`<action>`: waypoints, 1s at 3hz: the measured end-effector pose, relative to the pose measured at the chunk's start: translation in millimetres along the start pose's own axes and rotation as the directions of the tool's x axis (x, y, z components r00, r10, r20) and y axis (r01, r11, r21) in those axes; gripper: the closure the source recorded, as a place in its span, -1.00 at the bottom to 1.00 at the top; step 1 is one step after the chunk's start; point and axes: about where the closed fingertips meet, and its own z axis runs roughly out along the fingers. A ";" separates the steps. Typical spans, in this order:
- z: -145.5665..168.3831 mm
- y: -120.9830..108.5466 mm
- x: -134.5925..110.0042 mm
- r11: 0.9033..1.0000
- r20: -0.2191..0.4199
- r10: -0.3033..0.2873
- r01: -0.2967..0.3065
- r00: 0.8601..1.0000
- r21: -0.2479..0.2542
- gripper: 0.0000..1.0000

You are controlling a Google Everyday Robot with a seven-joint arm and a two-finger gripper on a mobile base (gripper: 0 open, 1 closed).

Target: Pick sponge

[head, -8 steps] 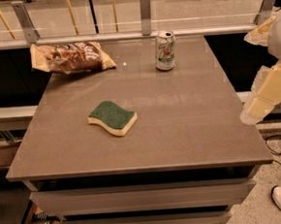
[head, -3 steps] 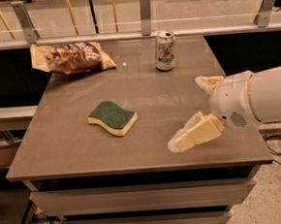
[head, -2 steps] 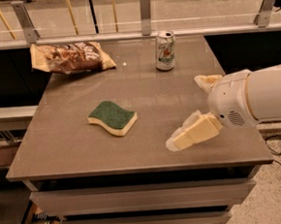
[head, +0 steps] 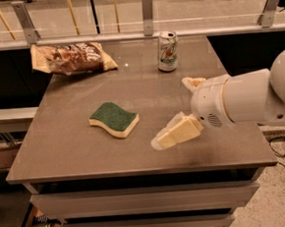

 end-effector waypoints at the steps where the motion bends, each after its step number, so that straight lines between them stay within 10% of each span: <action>1: 26.8 10.1 -6.0 1.000 0.041 0.003 -0.002 0.999 -0.027 -1.00; 3: 73.8 40.1 -19.5 0.998 0.160 0.034 -0.024 0.987 -0.062 -1.00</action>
Offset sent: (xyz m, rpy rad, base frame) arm 0.0096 0.0845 -0.0433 0.1898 -0.0356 0.0401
